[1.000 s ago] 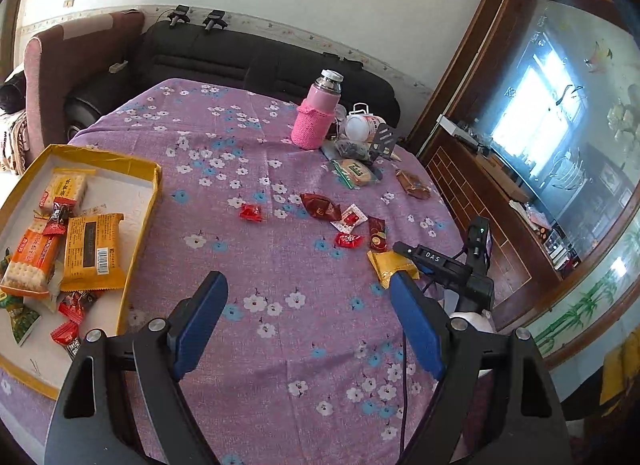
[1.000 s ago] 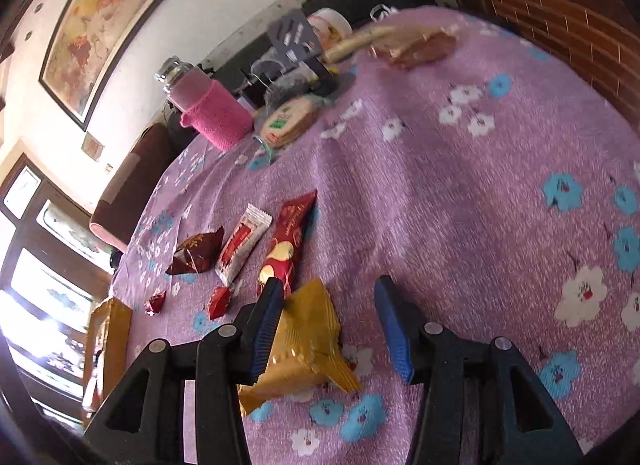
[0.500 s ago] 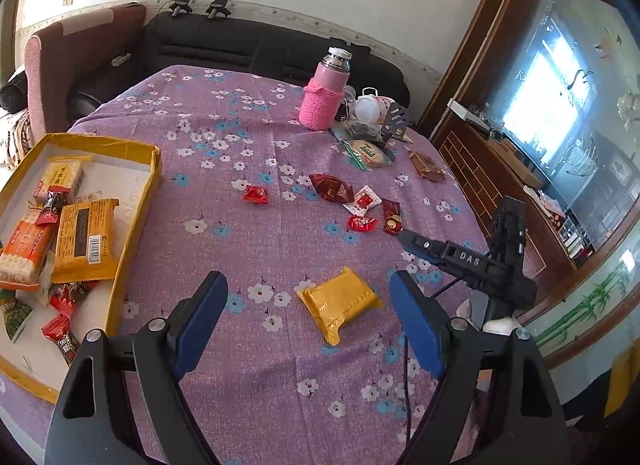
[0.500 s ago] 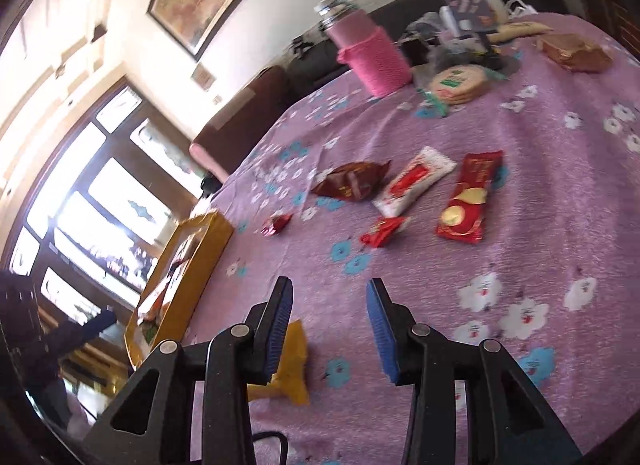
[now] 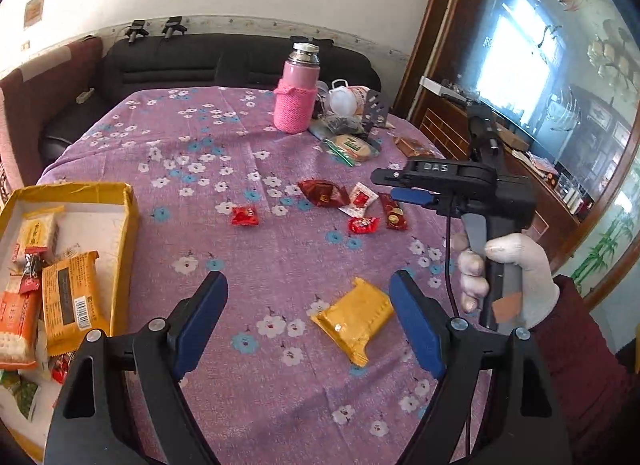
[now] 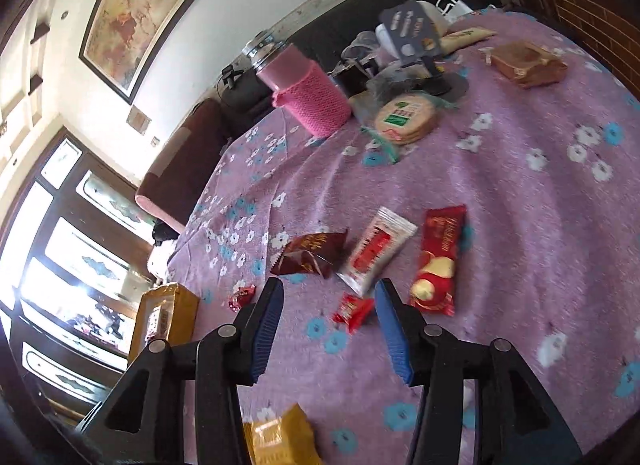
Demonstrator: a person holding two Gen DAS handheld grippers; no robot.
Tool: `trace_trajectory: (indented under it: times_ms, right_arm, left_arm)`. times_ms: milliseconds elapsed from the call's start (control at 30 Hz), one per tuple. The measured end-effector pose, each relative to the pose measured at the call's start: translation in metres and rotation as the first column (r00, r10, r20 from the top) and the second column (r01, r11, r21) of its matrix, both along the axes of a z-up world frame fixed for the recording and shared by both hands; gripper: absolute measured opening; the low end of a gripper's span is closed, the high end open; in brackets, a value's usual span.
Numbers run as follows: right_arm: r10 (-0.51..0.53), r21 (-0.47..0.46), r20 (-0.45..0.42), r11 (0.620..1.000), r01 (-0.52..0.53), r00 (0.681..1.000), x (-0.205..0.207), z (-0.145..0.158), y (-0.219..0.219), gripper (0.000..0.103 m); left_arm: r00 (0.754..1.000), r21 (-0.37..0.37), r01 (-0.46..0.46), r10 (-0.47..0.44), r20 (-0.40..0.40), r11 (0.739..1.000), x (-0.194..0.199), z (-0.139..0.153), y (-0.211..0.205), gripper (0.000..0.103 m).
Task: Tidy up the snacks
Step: 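Approach dark red candy with left gripper while right gripper grasps yellow square pack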
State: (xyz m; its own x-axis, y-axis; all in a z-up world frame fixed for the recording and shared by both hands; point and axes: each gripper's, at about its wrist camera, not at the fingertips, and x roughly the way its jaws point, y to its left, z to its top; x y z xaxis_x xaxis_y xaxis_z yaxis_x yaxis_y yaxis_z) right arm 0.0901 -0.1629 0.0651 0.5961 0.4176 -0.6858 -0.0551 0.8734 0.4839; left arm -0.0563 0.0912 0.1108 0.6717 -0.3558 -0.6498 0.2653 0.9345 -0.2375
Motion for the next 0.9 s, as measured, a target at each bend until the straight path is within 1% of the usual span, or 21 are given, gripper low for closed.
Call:
trace_trajectory:
  times_ms: [67, 133, 200, 267, 300, 333, 367, 400, 433, 467, 533, 567, 600, 633, 700, 767, 800, 867, 900]
  right_arm:
    - [0.033, -0.108, 0.02, 0.994, -0.031, 0.999, 0.022, -0.002, 0.031, 0.051]
    - [0.054, -0.193, 0.009, 0.98, -0.051, 0.999, 0.041, -0.009, 0.056, 0.05]
    - [0.048, -0.223, -0.011, 0.973, -0.049, 0.999, 0.058, -0.019, 0.07, 0.049]
    - [0.039, -0.237, -0.058, 0.97, -0.052, 0.998, 0.072, -0.032, 0.075, 0.047]
    - [0.051, -0.229, -0.087, 0.971, -0.07, 0.995, 0.074, -0.036, 0.077, 0.044]
    - [0.059, -0.218, -0.098, 0.973, -0.08, 0.993, 0.071, -0.035, 0.079, 0.044]
    - [0.092, -0.187, -0.122, 0.976, -0.114, 0.988, 0.067, -0.036, 0.082, 0.036]
    - [0.138, -0.137, -0.159, 0.978, -0.161, 0.977, 0.061, -0.037, 0.087, 0.021]
    - [0.194, -0.075, -0.2, 0.974, -0.213, 0.96, 0.053, -0.04, 0.094, 0.019]
    - [0.258, -0.018, -0.23, 0.963, -0.269, 0.938, 0.042, -0.043, 0.103, 0.021]
    - [0.397, 0.063, -0.243, 0.917, -0.394, 0.885, 0.014, -0.044, 0.126, 0.021]
    - [0.454, 0.077, -0.234, 0.89, -0.449, 0.86, -0.002, -0.042, 0.137, 0.021]
    - [0.478, 0.063, -0.219, 0.877, -0.477, 0.85, -0.016, -0.036, 0.144, 0.021]
    - [0.479, 0.045, -0.196, 0.876, -0.48, 0.855, -0.029, -0.029, 0.147, 0.021]
    - [0.466, 0.064, -0.141, 0.885, -0.462, 0.873, -0.047, -0.012, 0.144, 0.021]
    - [0.432, 0.086, -0.085, 0.901, -0.425, 0.898, -0.056, 0.015, 0.138, 0.021]
    - [0.419, 0.101, -0.042, 0.905, -0.413, 0.907, -0.06, 0.035, 0.134, 0.021]
    - [0.37, 0.127, 0.076, 0.918, -0.377, 0.926, -0.068, 0.089, 0.119, 0.022]
    - [0.333, 0.132, 0.135, 0.927, -0.35, 0.933, -0.075, 0.115, 0.109, 0.028]
  left_arm:
    - [0.999, -0.064, -0.034, 0.034, -0.013, 0.997, -0.004, -0.006, 0.015, 0.083]
    - [0.997, -0.086, -0.069, 0.066, -0.032, 0.994, -0.006, -0.012, 0.03, 0.083]
    - [0.995, -0.073, -0.092, 0.088, -0.056, 0.993, -0.005, -0.017, 0.041, 0.083]
    - [0.993, -0.081, -0.108, 0.104, -0.059, 0.991, -0.008, -0.017, 0.054, 0.083]
    - [0.992, -0.087, -0.118, 0.113, -0.058, 0.989, -0.009, -0.016, 0.06, 0.083]
    - [0.991, -0.098, -0.126, 0.12, -0.059, 0.987, -0.01, -0.015, 0.066, 0.083]
    - [0.99, -0.112, -0.13, 0.124, -0.059, 0.985, -0.01, -0.014, 0.071, 0.083]
    - [0.99, -0.127, -0.137, 0.13, -0.062, 0.982, -0.01, -0.013, 0.076, 0.083]
    - [0.989, -0.14, -0.141, 0.134, -0.064, 0.98, -0.011, -0.012, 0.079, 0.083]
    - [0.989, -0.151, -0.145, 0.137, -0.061, 0.978, -0.011, -0.011, 0.082, 0.083]
    - [0.988, -0.164, -0.149, 0.143, -0.051, 0.975, -0.013, -0.009, 0.085, 0.083]
    - [0.988, -0.17, -0.151, 0.144, -0.05, 0.974, -0.015, -0.009, 0.087, 0.083]
    - [0.989, -0.184, -0.149, 0.143, -0.048, 0.972, -0.018, -0.009, 0.088, 0.083]
    - [0.989, -0.199, -0.147, 0.141, -0.045, 0.969, -0.021, -0.009, 0.09, 0.083]
    - [0.988, -0.205, -0.15, 0.142, -0.051, 0.967, -0.026, -0.009, 0.09, 0.083]
    - [0.988, -0.2, -0.152, 0.143, -0.055, 0.968, -0.033, -0.006, 0.089, 0.083]
    - [0.988, -0.193, -0.157, 0.15, -0.048, 0.969, -0.038, -0.001, 0.09, 0.083]
    - [0.984, -0.188, -0.176, 0.178, -0.005, 0.966, -0.051, 0.013, 0.094, 0.083]
    - [0.98, -0.197, -0.189, 0.196, 0.015, 0.962, -0.057, 0.021, 0.098, 0.083]
